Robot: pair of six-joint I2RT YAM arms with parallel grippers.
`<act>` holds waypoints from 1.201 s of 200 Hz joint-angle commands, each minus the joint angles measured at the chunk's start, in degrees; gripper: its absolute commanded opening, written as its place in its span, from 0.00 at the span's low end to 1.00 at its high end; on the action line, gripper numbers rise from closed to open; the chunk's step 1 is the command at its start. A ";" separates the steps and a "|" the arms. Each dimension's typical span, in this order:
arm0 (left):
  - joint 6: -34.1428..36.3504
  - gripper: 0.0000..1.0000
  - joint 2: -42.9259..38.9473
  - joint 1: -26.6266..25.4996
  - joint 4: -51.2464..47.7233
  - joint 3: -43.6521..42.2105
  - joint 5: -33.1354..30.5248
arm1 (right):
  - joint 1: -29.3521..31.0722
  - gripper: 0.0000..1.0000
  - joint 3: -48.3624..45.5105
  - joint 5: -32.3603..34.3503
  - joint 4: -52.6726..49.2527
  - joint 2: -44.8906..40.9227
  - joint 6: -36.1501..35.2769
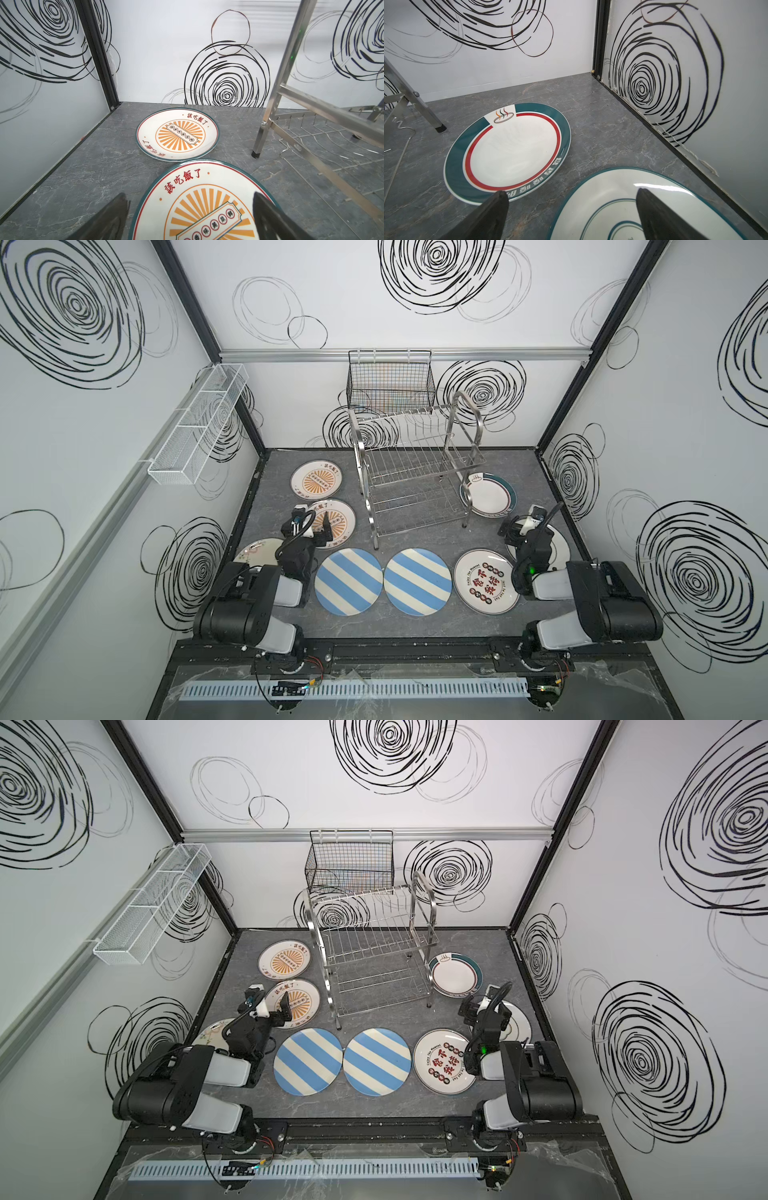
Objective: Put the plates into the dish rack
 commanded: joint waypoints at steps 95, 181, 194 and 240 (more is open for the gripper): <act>0.24 0.96 0.00 0.63 4.76 0.85 0.79 | -0.18 1.00 1.12 -0.09 3.08 0.00 -0.43; 0.68 0.96 0.01 0.04 3.69 1.39 -0.18 | -0.17 1.00 1.21 -0.13 3.01 0.12 -0.49; 0.77 0.96 -0.08 -0.07 3.73 1.35 -0.44 | -0.17 1.00 1.21 -0.09 3.01 0.07 -0.44; 0.73 0.96 -0.77 -0.33 1.50 2.19 -1.52 | -0.19 1.00 0.99 -0.27 3.18 -0.20 -0.45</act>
